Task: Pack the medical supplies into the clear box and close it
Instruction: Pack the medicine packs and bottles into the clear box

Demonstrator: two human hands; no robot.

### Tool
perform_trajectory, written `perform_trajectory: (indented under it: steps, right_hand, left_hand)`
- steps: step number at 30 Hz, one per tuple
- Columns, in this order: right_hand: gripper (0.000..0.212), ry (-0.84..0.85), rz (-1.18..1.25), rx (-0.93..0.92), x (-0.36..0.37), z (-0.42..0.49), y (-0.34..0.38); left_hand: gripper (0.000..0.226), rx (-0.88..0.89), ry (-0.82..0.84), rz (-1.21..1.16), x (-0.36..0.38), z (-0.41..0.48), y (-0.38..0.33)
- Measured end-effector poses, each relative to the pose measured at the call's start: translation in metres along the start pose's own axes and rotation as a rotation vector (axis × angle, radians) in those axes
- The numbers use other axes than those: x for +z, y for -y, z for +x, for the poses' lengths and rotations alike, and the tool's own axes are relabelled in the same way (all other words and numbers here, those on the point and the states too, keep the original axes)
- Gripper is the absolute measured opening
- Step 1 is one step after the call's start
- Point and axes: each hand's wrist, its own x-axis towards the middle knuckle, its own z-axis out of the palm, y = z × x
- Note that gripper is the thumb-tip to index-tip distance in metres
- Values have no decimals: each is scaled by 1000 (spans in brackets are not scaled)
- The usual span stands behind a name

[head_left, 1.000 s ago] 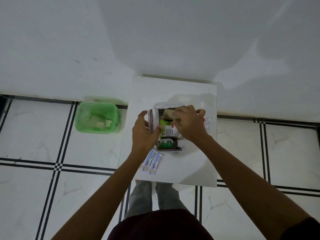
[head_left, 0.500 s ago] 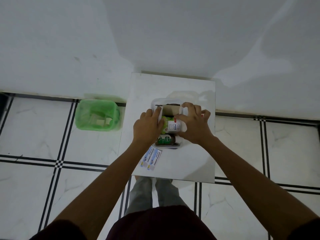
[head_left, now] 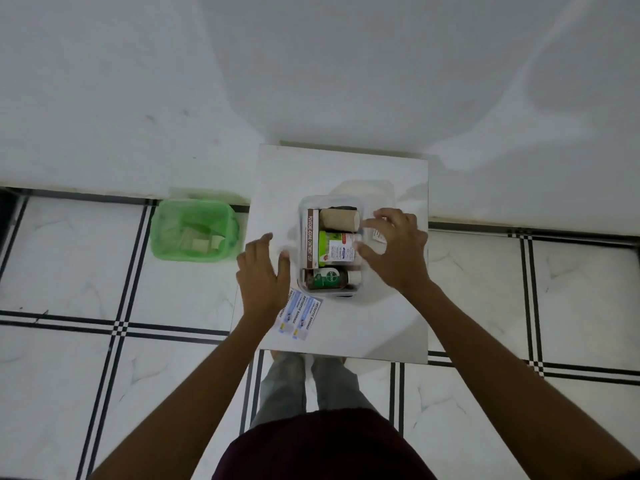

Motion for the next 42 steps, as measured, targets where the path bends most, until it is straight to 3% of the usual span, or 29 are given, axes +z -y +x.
perform_trajectory:
  steps: [4, 8, 11, 16, 20, 23, 26, 28, 30, 33, 39, 42]
  right_hand:
    - [29, -201, 244, 383, 0, 2, -21]
    - [54, -170, 309, 852, 9, 9, -50]
    - [72, -132, 393, 1011, 16, 13, -65]
    - [75, -40, 227, 905, 25, 26, -66]
    - [70, 86, -66, 543, 38, 34, -74]
    - [68, 168, -144, 349, 41, 40, -80]
    - [68, 207, -83, 319, 44, 47, -85]
    - [60, 221, -50, 313, 45, 49, -92]
    - [39, 197, 56, 353, 44, 48, -96]
    - [9, 126, 191, 412, 35, 45, -89]
    - [11, 32, 560, 520, -11, 27, -60]
    - [11, 69, 776, 566, -38, 17, -38]
  left_hand:
    - [74, -251, 240, 40, 0, -26, 18]
    - [111, -315, 407, 176, 7, -41, 18]
    - [115, -338, 392, 222, 18, -46, 16]
    - [95, -306, 334, 242, 34, -46, 26]
    - [71, -327, 373, 47, 36, -36, 36]
    - [58, -312, 392, 66, 36, -32, 44]
    - [51, -336, 348, 40, 35, -34, 47]
    - [31, -342, 335, 4, 35, -34, 43]
    - [14, -349, 313, -37, 30, -35, 38]
    - [15, -344, 220, -89, 16, -37, 35]
    - [9, -401, -20, -266, -30, -34, 28]
    - [11, -254, -51, -369, -54, -33, 6]
